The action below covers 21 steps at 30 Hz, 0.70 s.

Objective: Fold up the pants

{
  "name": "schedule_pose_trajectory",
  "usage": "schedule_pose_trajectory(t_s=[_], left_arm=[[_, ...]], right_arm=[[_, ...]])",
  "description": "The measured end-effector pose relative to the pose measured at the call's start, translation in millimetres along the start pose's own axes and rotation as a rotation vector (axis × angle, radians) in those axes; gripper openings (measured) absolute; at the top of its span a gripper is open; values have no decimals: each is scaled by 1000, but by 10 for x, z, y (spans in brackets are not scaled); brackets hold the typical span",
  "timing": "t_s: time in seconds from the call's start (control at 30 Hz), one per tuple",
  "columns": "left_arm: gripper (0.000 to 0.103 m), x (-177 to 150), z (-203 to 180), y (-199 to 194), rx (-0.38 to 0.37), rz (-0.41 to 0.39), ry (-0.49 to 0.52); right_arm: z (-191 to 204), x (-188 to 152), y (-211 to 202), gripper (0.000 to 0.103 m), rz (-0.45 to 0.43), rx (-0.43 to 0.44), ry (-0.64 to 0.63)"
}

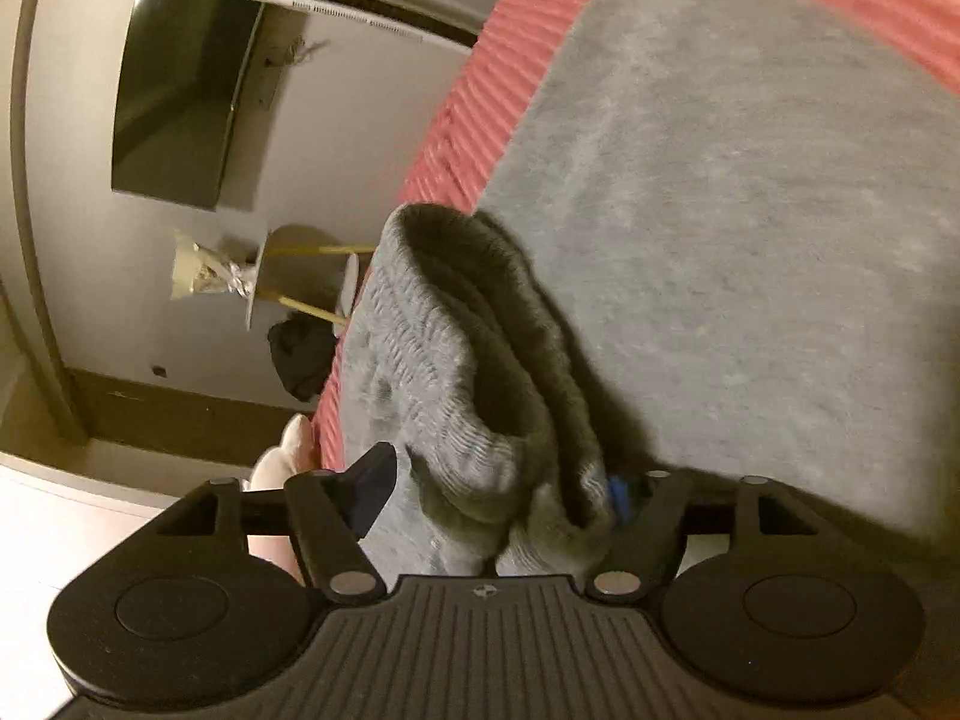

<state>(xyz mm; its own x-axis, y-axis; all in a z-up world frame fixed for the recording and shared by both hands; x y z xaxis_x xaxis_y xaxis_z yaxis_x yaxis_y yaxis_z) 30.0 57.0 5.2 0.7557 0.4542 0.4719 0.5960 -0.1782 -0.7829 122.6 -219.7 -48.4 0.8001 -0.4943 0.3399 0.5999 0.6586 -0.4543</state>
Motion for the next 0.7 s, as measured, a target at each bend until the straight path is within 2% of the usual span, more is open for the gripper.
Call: schedule_pose_trajectory(t_s=[0.03, 0.1, 0.17, 0.27, 0.37, 0.4, 0.47, 0.53, 0.6, 0.7], left_arm=[[87, -15, -45, 14, 2, -2, 21], [88, -50, -111, 24, -6, 5, 58], [88, -87, -183, 57, 20, 15, 94], [85, -94, -201, 117, 71, 32, 88], [72, -68, -134, 232, 154, 78, 28], [71, -60, -103, 255, 163, 90, 2], [64, -39, -51, 227, 124, 81, -51], [42, -37, -11, 165, 50, 74, -86], [37, -55, -6, 102, -1, 58, -89], [34, -89, -60, 24, -28, 34, -55]], right_arm=[[69, 10, 41, 45, 13, -27, -29], [275, 20, 83, 43, 21, -108, -123], [505, 39, 48, 42, -2, -124, -191], [843, 77, -104, 41, -64, -50, -237], [1217, 103, -287, 40, -127, 9, -303], [1291, 108, -351, 40, -145, 28, -313], [1427, 129, -498, 40, -176, 67, -334], [1502, 151, -629, 40, -205, 74, -357], [1500, 168, -789, 40, -237, 52, -385], [1353, 194, -952, 40, -263, -9, -394]])
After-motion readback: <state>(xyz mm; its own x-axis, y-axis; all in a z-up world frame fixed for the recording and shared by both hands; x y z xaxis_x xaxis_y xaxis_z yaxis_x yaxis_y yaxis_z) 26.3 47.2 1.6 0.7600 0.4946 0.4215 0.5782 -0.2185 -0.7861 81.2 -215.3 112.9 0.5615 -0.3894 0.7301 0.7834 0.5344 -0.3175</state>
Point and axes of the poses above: each gripper's, at about its wrist camera, not at the fingertips, and y roughly the way its jaws point, z to its left, x to its top, the point moved 1 cm from there along y, roughly the way its jaws point, and after that the axes turned 13 degrees about -y, right-handed, at the moved point
